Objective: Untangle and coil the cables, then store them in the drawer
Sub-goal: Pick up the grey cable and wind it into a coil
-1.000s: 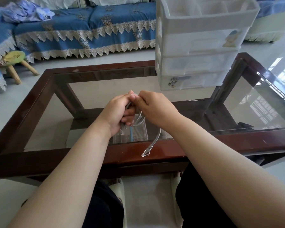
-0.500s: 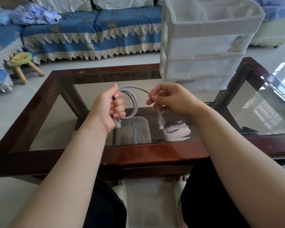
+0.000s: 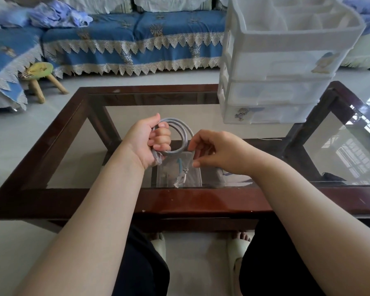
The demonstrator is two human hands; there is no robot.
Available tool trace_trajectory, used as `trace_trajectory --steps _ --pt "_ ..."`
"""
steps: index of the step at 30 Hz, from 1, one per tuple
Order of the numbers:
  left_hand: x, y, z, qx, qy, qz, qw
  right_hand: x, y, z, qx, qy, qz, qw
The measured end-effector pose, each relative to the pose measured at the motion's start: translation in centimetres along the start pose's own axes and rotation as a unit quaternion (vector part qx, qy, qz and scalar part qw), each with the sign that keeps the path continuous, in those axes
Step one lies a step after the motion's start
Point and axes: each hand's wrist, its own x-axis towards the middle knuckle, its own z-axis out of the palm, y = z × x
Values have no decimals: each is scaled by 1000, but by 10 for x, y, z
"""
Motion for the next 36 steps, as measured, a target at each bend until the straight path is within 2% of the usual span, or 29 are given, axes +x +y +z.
trace_trajectory --steps 3,8,11,14,18,21,26,30,33,36 --pt "0 2 -3 -14 -9 -9 1000 0 -2 -1 -40 18 3 999" --pt "5 -2 3 -19 -33 -26 999 0 -8 3 -8 83 -4 997" --pt "8 -7 9 12 4 -16 1000 2 -11 8 -19 91 -19 995" --pt "12 -14 16 22 71 -4 997 4 -14 19 3 92 -14 996" --pt "12 -15 22 42 122 7 992 6 -15 34 -5 130 -20 991" --pt "6 -11 18 29 101 24 994 5 -14 28 -38 150 -22 988" --pt "1 -7 9 -38 31 19 999 6 -9 22 -96 112 7 989" --pt "0 -9 11 -48 20 15 999 7 -11 21 -64 92 34 993" --pt "2 -14 19 -24 68 28 997 4 -16 23 14 72 32 997" --pt "8 -26 25 61 149 60 985 7 -21 33 49 81 34 995"
